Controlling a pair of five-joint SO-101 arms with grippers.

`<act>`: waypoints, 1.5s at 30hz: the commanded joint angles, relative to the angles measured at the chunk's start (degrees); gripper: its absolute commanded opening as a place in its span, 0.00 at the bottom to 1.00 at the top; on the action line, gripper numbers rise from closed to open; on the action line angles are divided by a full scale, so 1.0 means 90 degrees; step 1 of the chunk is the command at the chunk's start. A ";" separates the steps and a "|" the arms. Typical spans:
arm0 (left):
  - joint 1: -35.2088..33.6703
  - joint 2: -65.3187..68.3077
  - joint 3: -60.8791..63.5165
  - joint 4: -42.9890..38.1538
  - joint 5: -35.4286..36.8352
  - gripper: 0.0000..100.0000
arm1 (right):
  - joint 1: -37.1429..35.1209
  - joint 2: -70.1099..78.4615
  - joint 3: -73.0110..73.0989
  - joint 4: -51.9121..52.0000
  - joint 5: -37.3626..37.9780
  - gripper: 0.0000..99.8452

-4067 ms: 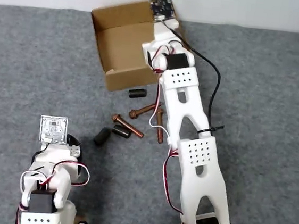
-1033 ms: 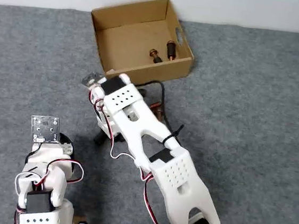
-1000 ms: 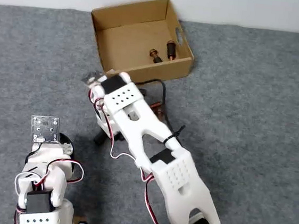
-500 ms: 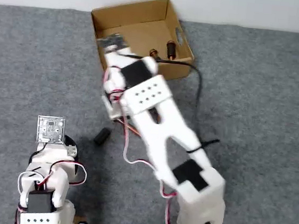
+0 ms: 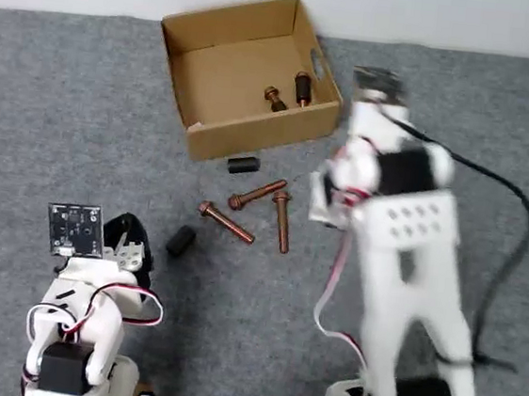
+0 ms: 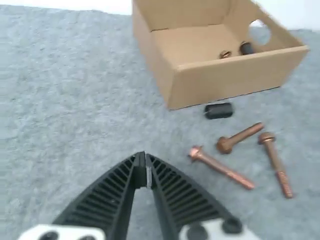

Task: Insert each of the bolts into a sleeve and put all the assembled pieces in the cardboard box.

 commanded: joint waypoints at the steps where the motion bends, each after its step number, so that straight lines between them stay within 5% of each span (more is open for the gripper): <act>1: 0.0127 -0.0029 -0.0376 0.0049 0.0195 0.01 | 0.0650 -0.1236 0.0674 0.0249 -0.0049 0.01; 12: 0.0205 0.2813 -0.2232 0.0137 0.0557 0.01 | 0.1949 -0.4420 0.3184 0.0073 -0.0049 0.01; 26: 0.0967 0.7590 -0.4987 0.0527 0.2579 0.01 | 0.2750 -0.7956 0.5871 -0.0952 -0.0010 0.01; 45: 0.1641 1.1448 -0.7360 0.0840 0.3389 0.12 | 0.2750 -0.8571 0.6144 -0.1109 -0.0039 0.01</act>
